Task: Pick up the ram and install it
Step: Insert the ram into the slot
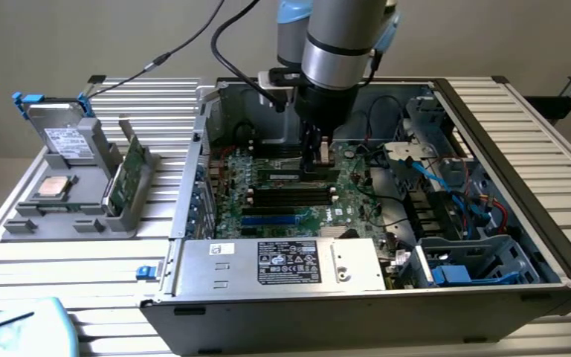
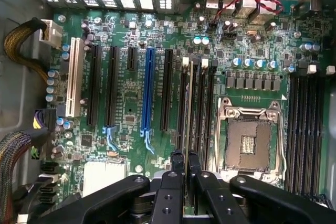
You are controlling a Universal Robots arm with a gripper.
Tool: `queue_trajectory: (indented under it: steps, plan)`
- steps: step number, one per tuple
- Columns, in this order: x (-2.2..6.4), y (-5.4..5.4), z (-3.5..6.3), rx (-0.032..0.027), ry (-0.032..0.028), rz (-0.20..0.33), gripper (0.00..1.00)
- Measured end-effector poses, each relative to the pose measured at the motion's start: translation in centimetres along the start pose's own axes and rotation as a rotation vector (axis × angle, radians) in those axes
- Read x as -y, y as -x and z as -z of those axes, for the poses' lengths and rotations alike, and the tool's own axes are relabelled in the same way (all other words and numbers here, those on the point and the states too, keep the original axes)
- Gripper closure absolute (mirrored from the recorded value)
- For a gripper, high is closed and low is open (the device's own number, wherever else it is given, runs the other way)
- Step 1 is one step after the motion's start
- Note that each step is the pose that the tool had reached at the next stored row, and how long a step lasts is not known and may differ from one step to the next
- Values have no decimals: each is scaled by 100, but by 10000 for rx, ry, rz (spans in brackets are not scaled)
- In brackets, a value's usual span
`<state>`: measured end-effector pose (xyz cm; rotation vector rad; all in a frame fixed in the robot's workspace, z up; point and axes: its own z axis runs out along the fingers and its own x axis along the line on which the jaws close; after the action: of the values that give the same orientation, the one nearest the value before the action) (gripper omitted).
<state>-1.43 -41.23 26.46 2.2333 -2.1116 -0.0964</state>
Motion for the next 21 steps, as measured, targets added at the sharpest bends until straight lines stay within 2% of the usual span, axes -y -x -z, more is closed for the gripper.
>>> queue_trajectory:
  steps: [2,4,7,21]
  plan:
    - [-30,8,-15,-20,-117,-2,86]
    - [-47,16,-33,-45,-186,-5,86]
    - [-45,22,-78,-91,-194,-6,86]
    - [-34,58,-327,-148,-191,-12,86]
